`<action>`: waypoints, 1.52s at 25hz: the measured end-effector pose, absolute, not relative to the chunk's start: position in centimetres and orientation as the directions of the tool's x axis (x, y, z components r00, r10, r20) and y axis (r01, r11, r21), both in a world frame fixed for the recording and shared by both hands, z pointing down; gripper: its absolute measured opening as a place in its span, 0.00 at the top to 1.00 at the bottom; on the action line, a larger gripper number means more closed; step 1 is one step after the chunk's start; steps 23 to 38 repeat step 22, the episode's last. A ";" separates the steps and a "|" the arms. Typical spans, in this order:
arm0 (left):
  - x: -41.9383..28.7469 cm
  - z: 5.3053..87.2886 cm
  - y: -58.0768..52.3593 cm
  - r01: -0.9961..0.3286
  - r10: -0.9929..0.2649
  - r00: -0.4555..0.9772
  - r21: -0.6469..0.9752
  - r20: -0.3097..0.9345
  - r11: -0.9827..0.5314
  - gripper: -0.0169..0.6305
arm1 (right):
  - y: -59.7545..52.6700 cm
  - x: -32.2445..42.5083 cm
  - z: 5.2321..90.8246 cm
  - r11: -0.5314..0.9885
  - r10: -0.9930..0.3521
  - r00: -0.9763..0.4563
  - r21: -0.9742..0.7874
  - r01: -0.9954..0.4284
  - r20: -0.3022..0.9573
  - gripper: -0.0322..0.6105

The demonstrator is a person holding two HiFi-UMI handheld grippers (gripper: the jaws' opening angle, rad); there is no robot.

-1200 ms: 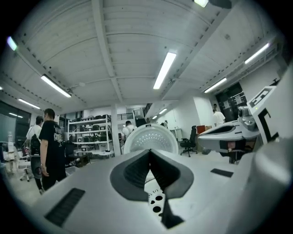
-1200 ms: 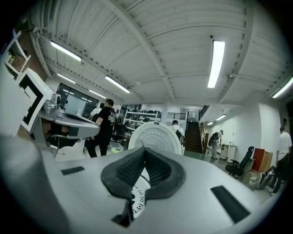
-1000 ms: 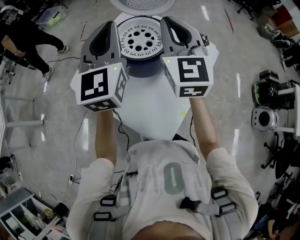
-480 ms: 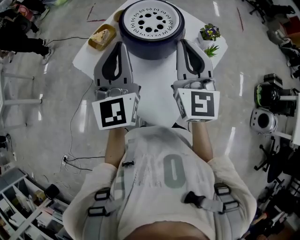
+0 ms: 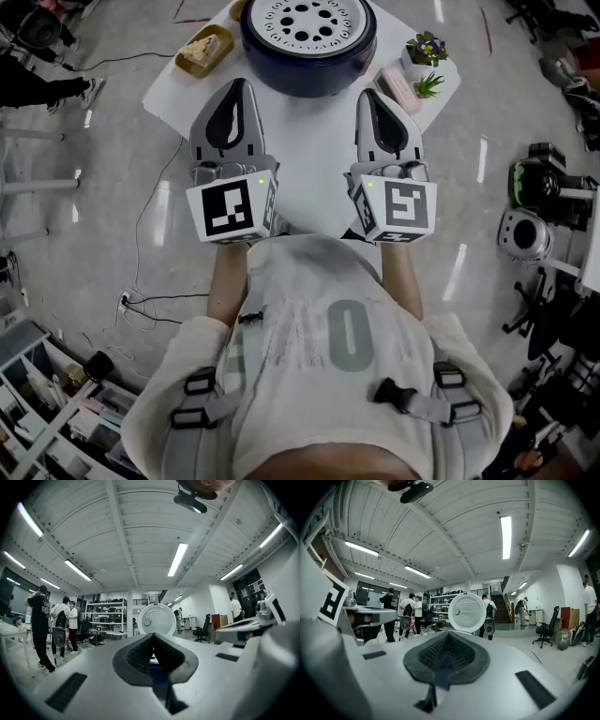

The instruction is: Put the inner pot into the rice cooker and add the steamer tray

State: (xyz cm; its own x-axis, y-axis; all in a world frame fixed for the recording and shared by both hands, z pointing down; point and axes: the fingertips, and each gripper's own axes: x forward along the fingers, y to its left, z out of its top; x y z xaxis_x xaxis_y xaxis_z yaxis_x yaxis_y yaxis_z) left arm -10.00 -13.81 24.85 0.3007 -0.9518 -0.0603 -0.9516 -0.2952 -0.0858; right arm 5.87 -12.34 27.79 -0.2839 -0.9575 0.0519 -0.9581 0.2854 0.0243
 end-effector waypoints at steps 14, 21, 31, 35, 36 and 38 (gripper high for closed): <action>-9.9 24.9 -13.2 -0.947 -0.948 0.315 -0.077 -0.051 -0.311 0.94 | -12.0 7.7 28.0 0.232 -0.971 -0.230 0.034 -0.972 0.062 0.94; -10.4 24.7 -13.0 -0.951 -0.951 0.306 -0.060 -0.044 -0.304 0.94 | -11.8 8.0 28.2 0.221 -0.973 -0.218 0.034 -0.975 0.076 0.94; -10.4 24.7 -13.0 -0.952 -0.951 0.305 -0.057 -0.045 -0.302 0.94 | -11.8 8.0 28.3 0.220 -0.973 -0.217 0.035 -0.975 0.077 0.94; -10.4 24.7 -13.0 -0.952 -0.951 0.305 -0.057 -0.045 -0.302 0.94 | -11.8 8.0 28.3 0.220 -0.973 -0.217 0.035 -0.975 0.077 0.94; -10.4 24.7 -13.0 -0.952 -0.951 0.305 -0.057 -0.045 -0.302 0.94 | -11.8 8.0 28.3 0.220 -0.973 -0.217 0.035 -0.975 0.077 0.94; -10.4 24.7 -13.0 -0.952 -0.951 0.305 -0.057 -0.045 -0.302 0.94 | -11.8 8.0 28.3 0.220 -0.973 -0.217 0.035 -0.975 0.077 0.94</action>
